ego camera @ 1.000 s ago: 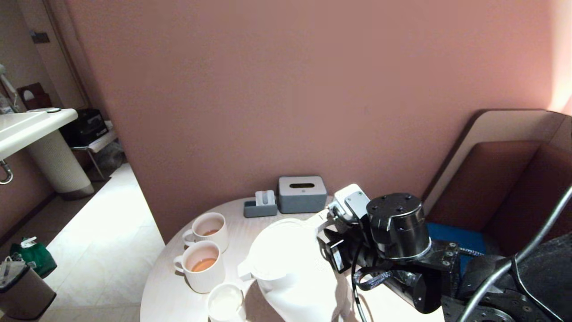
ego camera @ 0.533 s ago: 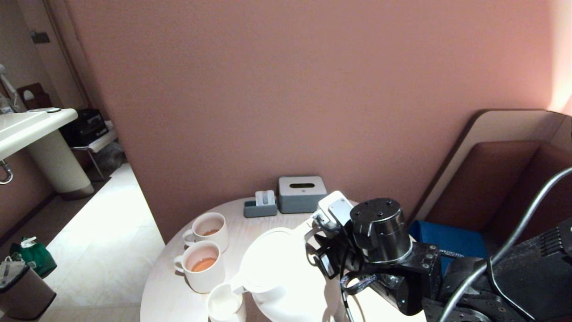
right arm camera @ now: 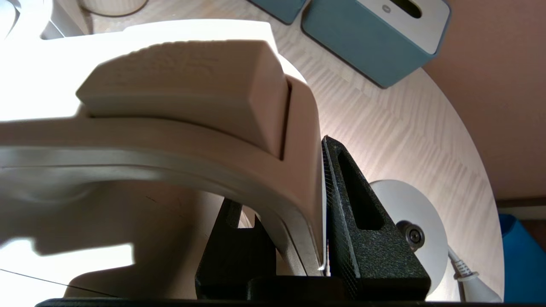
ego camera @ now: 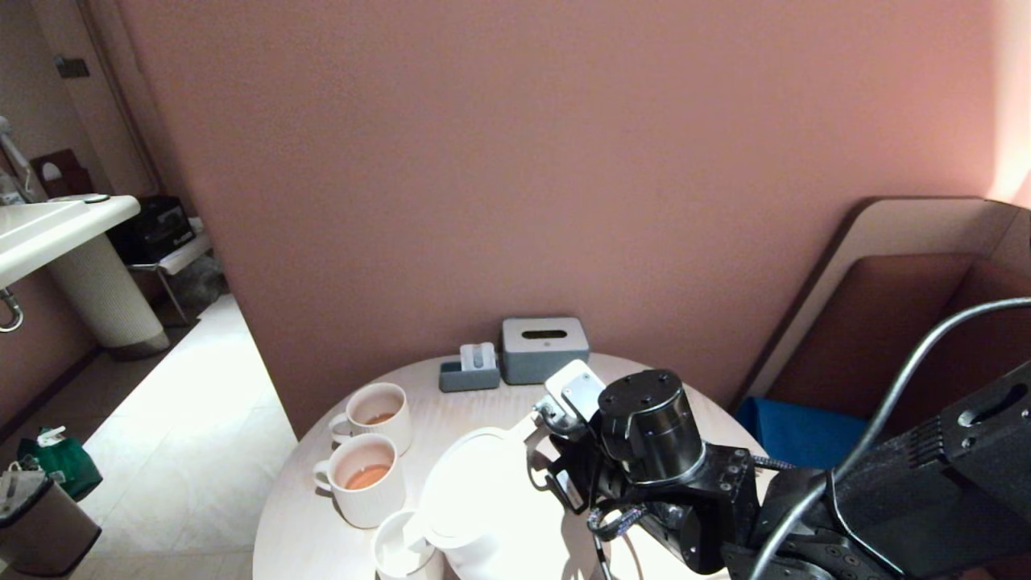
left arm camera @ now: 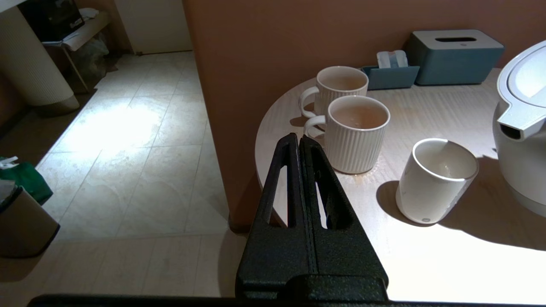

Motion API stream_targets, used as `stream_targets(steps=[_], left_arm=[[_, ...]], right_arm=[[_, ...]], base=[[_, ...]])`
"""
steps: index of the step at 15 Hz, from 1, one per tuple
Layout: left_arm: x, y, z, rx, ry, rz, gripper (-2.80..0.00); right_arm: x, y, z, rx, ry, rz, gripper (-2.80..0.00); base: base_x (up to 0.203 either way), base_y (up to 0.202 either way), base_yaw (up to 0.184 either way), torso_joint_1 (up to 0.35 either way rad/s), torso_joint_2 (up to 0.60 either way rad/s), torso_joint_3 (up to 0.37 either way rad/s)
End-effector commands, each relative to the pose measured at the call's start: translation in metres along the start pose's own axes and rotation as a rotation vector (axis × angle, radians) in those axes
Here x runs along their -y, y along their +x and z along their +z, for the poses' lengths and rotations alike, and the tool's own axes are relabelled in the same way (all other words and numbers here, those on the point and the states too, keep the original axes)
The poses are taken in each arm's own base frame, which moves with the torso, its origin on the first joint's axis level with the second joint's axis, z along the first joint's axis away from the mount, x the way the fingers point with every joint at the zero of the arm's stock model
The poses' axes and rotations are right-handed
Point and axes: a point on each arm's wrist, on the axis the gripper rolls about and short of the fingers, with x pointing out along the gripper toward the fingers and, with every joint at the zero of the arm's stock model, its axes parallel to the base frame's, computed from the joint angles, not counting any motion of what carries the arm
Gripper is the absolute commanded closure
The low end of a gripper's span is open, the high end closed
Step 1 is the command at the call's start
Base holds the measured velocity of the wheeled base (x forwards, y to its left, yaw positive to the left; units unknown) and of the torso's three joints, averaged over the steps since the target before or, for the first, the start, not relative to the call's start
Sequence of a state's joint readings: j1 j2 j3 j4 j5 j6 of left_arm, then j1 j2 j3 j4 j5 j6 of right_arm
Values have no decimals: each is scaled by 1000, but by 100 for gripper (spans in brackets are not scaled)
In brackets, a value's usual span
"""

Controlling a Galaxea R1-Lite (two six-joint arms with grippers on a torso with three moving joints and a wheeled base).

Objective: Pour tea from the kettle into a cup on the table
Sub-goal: Pour water into the cup

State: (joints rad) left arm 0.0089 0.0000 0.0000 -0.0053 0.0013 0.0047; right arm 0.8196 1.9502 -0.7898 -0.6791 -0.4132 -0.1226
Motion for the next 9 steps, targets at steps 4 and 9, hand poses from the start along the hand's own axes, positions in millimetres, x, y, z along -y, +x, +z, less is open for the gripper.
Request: stream_targets(steps=[4, 9], left_arm=[[0, 0, 0, -1, 0, 1, 0], [0, 0, 0, -1, 0, 1, 0]], right_arm=[[-3, 14, 3, 2, -57, -23, 0], [-2, 18, 15, 26, -134, -53, 0]], base=[[0, 0, 0, 0, 0, 0], [0, 0, 0, 0, 0, 0]])
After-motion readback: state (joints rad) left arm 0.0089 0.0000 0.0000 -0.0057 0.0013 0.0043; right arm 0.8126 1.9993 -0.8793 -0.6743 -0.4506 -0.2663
